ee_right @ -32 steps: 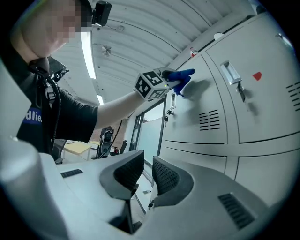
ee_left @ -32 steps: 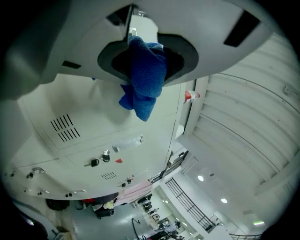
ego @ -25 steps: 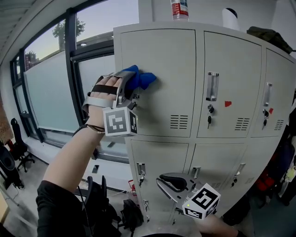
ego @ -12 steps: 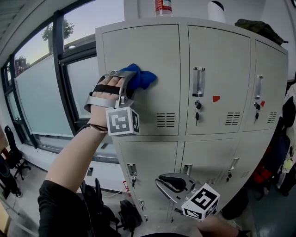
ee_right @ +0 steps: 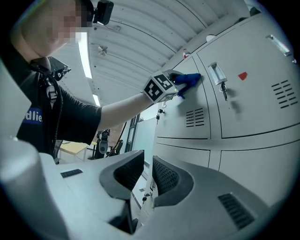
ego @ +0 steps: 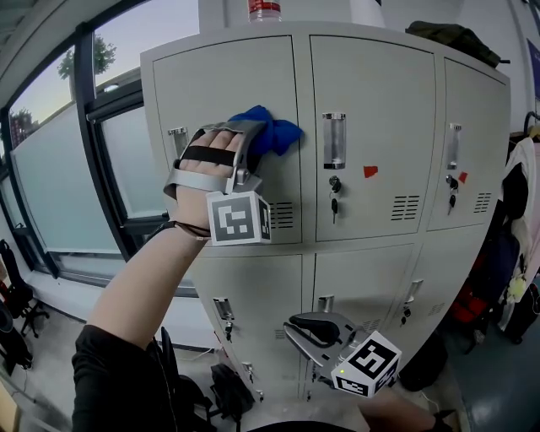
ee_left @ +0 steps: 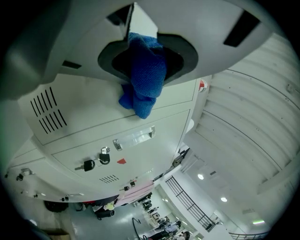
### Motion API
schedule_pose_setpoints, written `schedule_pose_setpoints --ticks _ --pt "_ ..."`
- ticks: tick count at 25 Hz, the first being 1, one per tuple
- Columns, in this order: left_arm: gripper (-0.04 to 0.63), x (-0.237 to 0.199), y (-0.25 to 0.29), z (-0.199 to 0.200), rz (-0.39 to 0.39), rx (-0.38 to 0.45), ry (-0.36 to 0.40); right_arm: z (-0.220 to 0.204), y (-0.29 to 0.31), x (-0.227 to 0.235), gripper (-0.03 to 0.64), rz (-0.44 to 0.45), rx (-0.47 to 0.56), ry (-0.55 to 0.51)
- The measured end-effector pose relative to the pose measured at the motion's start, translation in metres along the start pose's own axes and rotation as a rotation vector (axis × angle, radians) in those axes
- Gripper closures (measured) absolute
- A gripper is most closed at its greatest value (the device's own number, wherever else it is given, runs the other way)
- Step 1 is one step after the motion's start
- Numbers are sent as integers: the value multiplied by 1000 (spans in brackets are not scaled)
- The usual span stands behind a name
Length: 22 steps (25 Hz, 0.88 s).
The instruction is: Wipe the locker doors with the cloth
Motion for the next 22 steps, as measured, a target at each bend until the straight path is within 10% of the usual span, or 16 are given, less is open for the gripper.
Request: schedule_pose_setpoints --ticks 9,22 --pt "482 -1 8 30 -18 63 -18 2 -2 3 565 0 12 10" --pt "482 19 -75 -94 -93 -158 -57 -6 51 -44 565 164 13 41"
Point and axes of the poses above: the fingertips, and each gripper's own axes: y forward along the fingers, x to its right, z out of its top, the point moved 2 cm from there along -y, backward along the fingers, and after that the axes turned 10 degrees about x, right-handed, at the moved point
